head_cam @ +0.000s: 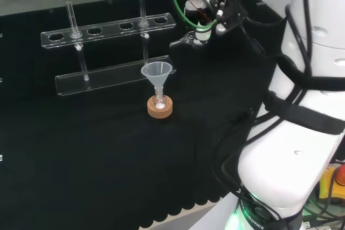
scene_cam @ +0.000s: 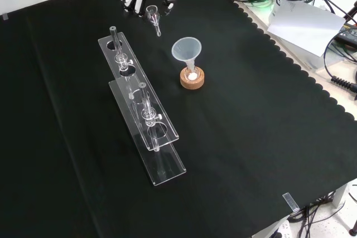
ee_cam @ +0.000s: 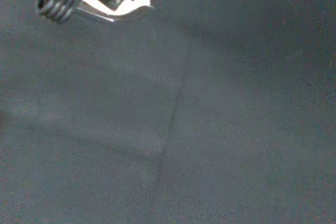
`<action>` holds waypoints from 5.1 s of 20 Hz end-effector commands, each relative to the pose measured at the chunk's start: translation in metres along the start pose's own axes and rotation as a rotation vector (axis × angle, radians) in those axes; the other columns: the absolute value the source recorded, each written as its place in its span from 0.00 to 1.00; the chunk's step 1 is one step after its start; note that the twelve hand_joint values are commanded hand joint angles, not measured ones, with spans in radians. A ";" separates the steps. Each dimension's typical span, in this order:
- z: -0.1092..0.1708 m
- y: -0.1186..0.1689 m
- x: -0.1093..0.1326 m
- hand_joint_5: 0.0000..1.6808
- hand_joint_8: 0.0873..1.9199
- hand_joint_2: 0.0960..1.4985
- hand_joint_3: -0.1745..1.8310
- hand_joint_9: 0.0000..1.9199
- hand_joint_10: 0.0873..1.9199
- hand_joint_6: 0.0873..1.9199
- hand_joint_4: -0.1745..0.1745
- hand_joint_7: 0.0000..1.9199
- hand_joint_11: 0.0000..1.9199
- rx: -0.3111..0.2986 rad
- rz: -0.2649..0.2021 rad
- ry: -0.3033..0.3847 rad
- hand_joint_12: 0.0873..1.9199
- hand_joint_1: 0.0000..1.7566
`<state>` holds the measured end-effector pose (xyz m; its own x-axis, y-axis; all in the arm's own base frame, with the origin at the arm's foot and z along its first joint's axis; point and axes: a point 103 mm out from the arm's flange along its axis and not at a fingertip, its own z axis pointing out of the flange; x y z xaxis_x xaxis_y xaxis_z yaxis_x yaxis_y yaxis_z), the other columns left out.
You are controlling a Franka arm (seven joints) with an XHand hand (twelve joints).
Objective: Put the weighing funnel back on the table.
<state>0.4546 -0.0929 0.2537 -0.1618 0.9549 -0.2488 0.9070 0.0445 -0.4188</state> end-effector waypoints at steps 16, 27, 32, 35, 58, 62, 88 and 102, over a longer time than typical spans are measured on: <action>0.113 0.043 -0.058 0.68 0.30 0.42 0.45 0.39 0.26 0.47 1.00 0.23 0.18 0.034 0.043 0.243 0.67 0.62; 0.127 0.062 -0.055 0.67 0.30 0.42 0.45 0.39 0.25 0.47 1.00 0.23 0.18 0.046 0.041 0.258 0.67 0.62; 0.140 0.076 -0.056 0.67 0.30 0.42 0.45 0.39 0.25 0.47 1.00 0.23 0.18 0.050 0.041 0.272 0.67 0.62; 0.150 0.083 -0.059 0.67 0.30 0.42 0.45 0.39 0.25 0.47 1.00 0.23 0.18 0.059 0.038 0.286 0.67 0.62; 0.164 0.106 -0.059 0.67 0.30 0.42 0.45 0.39 0.25 0.47 1.00 0.23 0.20 0.070 0.059 0.275 0.67 0.62; 0.163 0.113 -0.058 0.67 0.30 0.42 0.45 0.39 0.25 0.47 1.00 0.23 0.20 0.069 0.054 0.268 0.67 0.62; 0.155 0.105 -0.052 0.30 0.32 0.41 0.42 0.20 0.31 0.38 0.52 0.07 0.06 0.078 0.062 0.234 0.71 0.53; 0.124 0.069 -0.056 0.23 0.19 0.39 0.41 0.08 0.32 0.02 0.43 0.00 0.00 0.054 0.096 0.239 0.69 0.50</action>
<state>0.4886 -0.1815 0.1097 0.0109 0.9971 -0.0753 0.8730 -0.0462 -0.4855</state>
